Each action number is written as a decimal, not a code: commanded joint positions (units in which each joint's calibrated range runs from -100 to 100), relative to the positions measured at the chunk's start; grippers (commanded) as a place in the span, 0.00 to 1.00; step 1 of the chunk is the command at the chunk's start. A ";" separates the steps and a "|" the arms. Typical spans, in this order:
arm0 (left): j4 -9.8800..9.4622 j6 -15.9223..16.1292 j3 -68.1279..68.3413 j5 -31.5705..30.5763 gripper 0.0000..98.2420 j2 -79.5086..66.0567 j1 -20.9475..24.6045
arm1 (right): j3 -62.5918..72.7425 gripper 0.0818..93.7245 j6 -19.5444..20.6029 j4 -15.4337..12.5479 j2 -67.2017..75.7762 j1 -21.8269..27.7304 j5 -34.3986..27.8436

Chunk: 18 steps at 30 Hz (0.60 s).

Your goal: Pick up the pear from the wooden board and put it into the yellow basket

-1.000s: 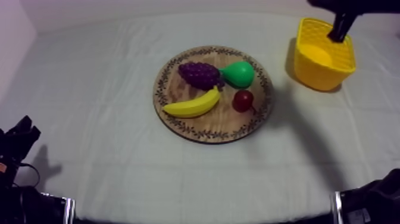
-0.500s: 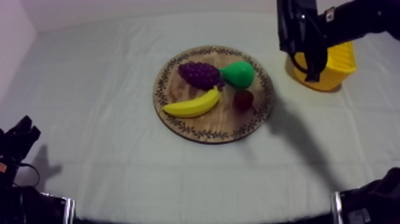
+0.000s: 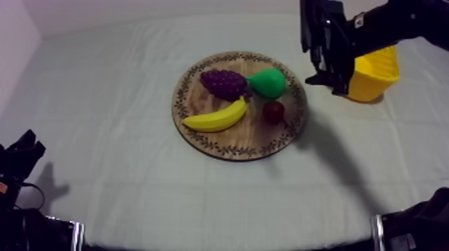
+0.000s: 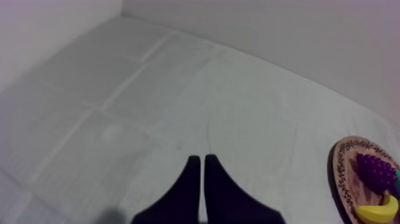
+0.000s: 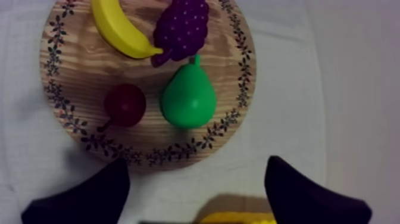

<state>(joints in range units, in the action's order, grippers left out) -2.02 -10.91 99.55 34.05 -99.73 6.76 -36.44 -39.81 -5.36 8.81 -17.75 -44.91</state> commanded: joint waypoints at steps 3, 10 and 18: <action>-0.01 -0.01 0.00 -0.02 0.00 -0.01 0.00 | 1.24 0.97 0.16 -0.08 -2.49 0.09 -0.06; -0.01 -0.01 0.00 -0.02 0.00 -0.01 0.00 | 4.56 0.95 2.97 2.35 -11.73 -1.24 1.87; -0.01 -0.01 0.00 -0.02 0.00 -0.01 0.00 | 10.46 0.93 9.99 7.37 -25.75 -2.96 8.19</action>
<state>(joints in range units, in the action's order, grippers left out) -2.02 -10.91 99.55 34.02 -99.73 6.76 -26.86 -32.50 0.71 -12.51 -20.56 -37.98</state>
